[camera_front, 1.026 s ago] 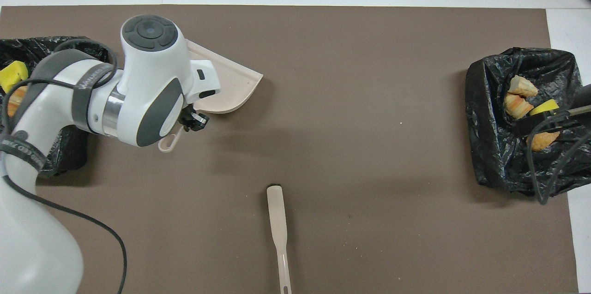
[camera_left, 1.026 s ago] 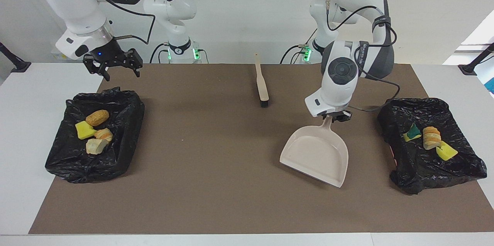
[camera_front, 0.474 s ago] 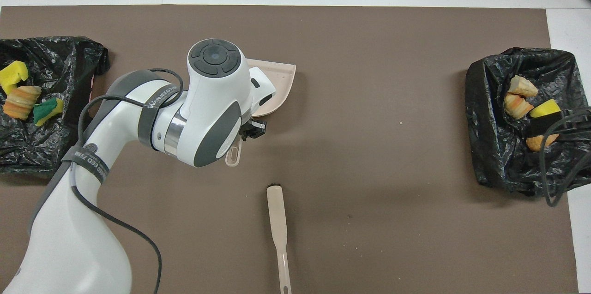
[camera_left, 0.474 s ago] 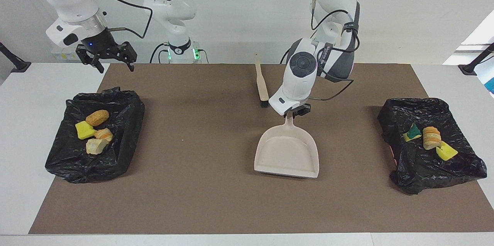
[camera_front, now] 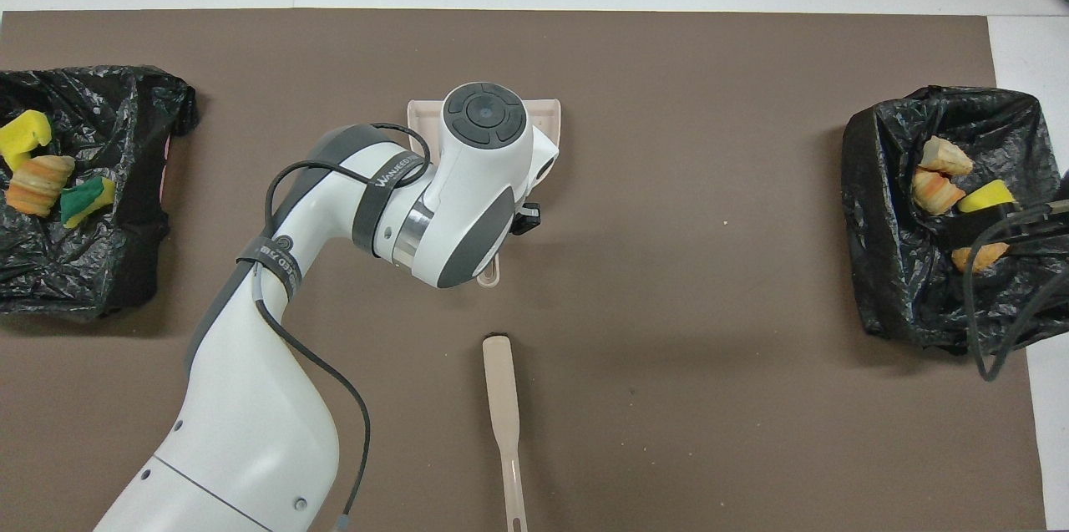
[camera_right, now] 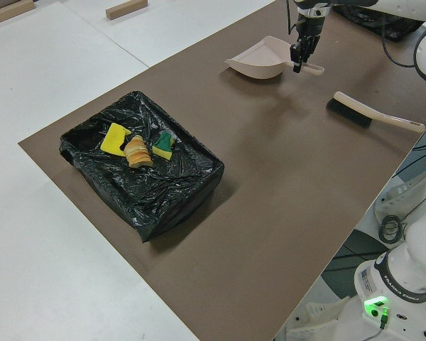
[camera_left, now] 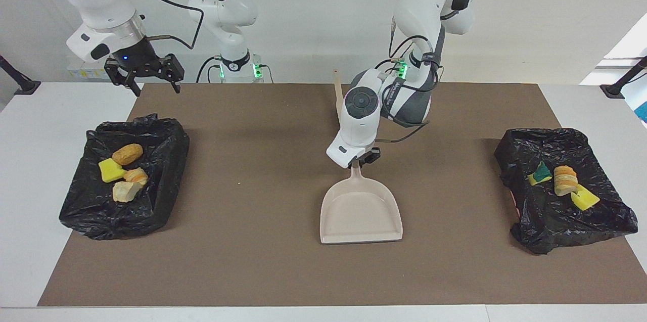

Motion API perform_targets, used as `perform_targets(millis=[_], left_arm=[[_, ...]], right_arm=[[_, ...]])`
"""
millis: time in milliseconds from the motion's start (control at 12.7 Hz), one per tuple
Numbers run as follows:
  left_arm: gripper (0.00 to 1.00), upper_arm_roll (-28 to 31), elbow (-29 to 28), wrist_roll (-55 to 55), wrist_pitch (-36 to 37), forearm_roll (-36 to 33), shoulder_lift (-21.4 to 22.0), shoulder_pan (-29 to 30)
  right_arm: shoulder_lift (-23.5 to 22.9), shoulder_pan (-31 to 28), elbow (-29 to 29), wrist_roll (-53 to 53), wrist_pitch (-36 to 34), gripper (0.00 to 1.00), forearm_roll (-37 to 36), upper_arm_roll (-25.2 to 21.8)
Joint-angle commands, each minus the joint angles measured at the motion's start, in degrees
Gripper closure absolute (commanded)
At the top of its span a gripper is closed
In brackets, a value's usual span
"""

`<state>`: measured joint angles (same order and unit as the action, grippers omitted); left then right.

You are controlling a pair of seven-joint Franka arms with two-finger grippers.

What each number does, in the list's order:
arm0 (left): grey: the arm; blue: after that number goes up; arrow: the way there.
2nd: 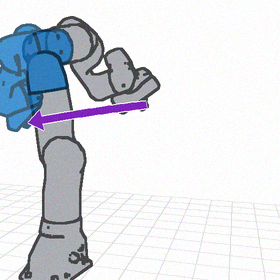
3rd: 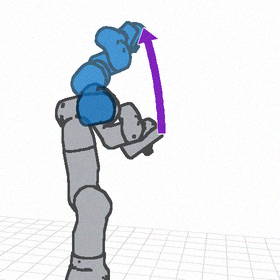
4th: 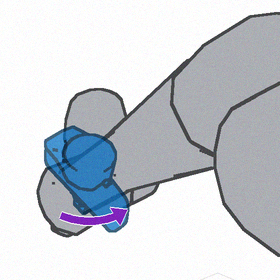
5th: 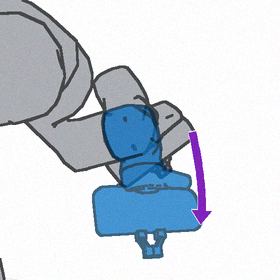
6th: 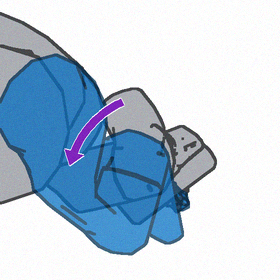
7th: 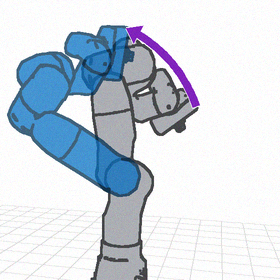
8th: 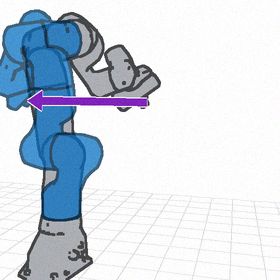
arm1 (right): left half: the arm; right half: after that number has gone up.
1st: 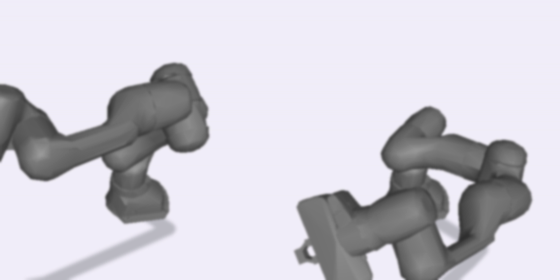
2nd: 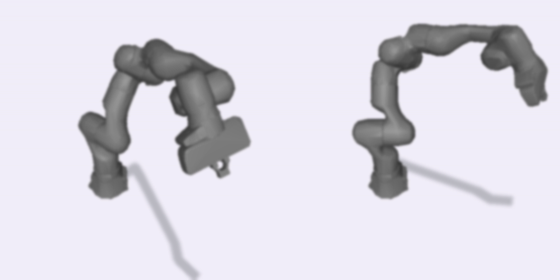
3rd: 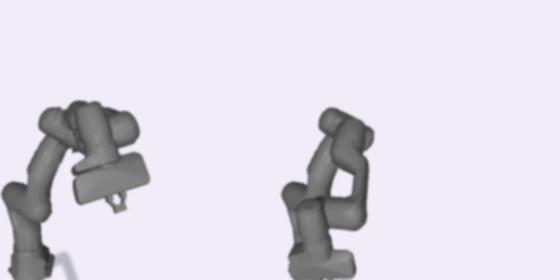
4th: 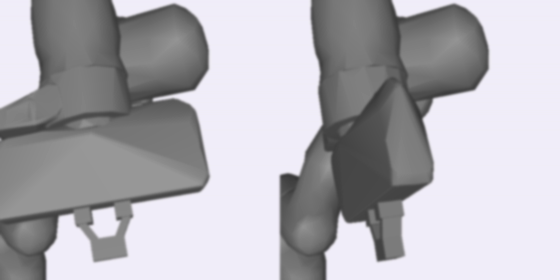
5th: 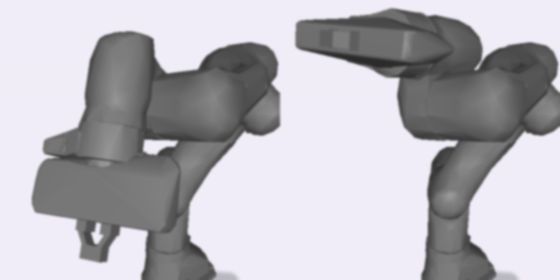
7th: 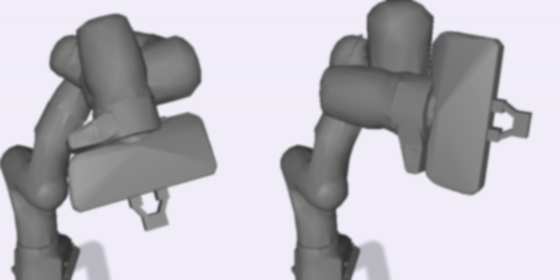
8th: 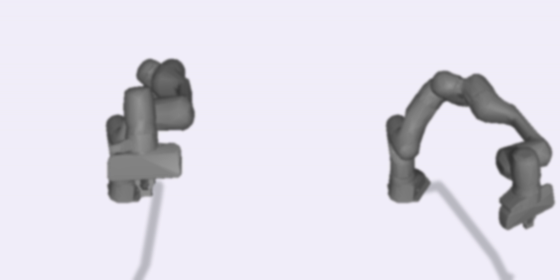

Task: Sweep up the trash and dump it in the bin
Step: 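Lower the dustpan onto the table and open the left gripper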

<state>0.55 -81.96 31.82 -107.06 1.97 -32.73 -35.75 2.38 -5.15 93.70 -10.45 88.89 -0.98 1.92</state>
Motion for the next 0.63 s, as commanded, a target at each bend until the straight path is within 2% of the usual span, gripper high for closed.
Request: perform_targets(millis=[0,79,158,316,553], left_arm=[[1.00,0.95,1.54,1.23,-0.52,1.98,-0.32,-1.16],[1.00,0.95,1.45,1.32,-1.57,2.86,-0.14,-1.25],[0.85,0.95,0.67,1.32,-1.58,2.95,0.12,-1.25],[0.60,0.95,0.49,1.23,-1.58,2.87,0.30,-1.34],[0.46,1.04,0.57,0.88,-1.31,2.07,0.82,-1.34]], right_arm=[[-0.18,-0.21,-0.72,-1.59,-0.30,0.00,-0.96,0.36],[-0.09,-0.21,-0.72,-1.24,-0.21,0.00,-0.87,0.36],[0.17,-0.21,-0.72,-1.06,-0.30,0.00,-0.43,0.28],[0.26,-0.21,-0.63,-1.15,-0.30,0.00,0.19,0.28],[0.43,-0.21,-0.63,-1.24,-0.39,0.00,0.19,0.28]])
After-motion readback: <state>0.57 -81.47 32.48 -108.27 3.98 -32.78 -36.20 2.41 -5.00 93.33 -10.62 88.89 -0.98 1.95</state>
